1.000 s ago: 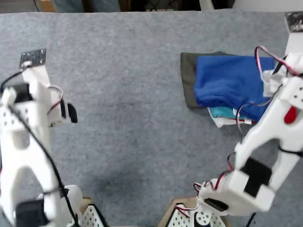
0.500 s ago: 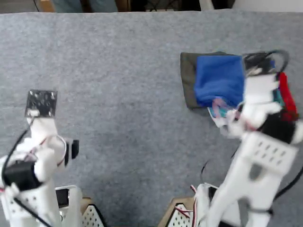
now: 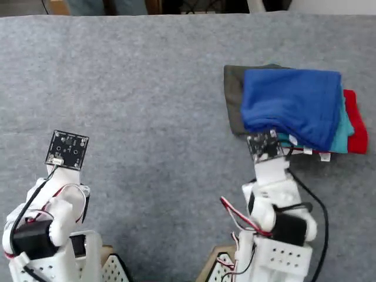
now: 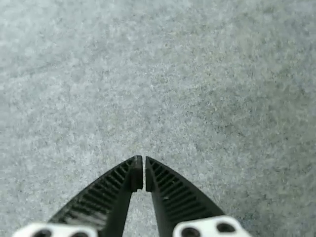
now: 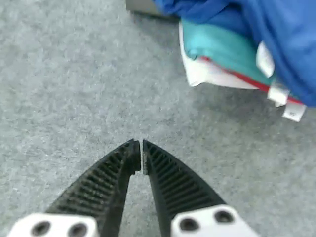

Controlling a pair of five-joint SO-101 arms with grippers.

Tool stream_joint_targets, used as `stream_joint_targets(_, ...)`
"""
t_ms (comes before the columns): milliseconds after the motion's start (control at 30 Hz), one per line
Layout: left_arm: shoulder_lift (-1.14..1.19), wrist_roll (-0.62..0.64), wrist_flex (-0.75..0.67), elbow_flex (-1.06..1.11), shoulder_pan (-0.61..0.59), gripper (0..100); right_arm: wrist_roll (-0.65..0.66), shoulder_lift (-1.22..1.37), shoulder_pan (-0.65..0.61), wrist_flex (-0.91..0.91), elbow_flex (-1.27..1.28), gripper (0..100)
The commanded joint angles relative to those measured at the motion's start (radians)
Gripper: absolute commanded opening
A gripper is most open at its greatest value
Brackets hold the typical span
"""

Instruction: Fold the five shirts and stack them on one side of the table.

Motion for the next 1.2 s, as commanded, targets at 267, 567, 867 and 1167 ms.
stream_joint_targets(267,-0.003,-0.015,-0.133,0.082,-0.001,5,-0.002,-0.282,-0.005,-0.025,0.237,1.5)
stream_joint_targets(567,-0.003,-0.014,-0.285,0.312,-0.002,4,-0.121,-0.371,-0.009,-0.051,0.375,1.5)
stream_joint_targets(867,-0.003,-0.015,-0.474,0.565,-0.002,4,-0.210,-0.371,-0.005,-0.054,0.386,1.5)
stream_joint_targets(1167,-0.003,-0.014,-0.586,0.704,-0.002,4,-0.207,-0.371,-0.006,-0.054,0.386,1.5)
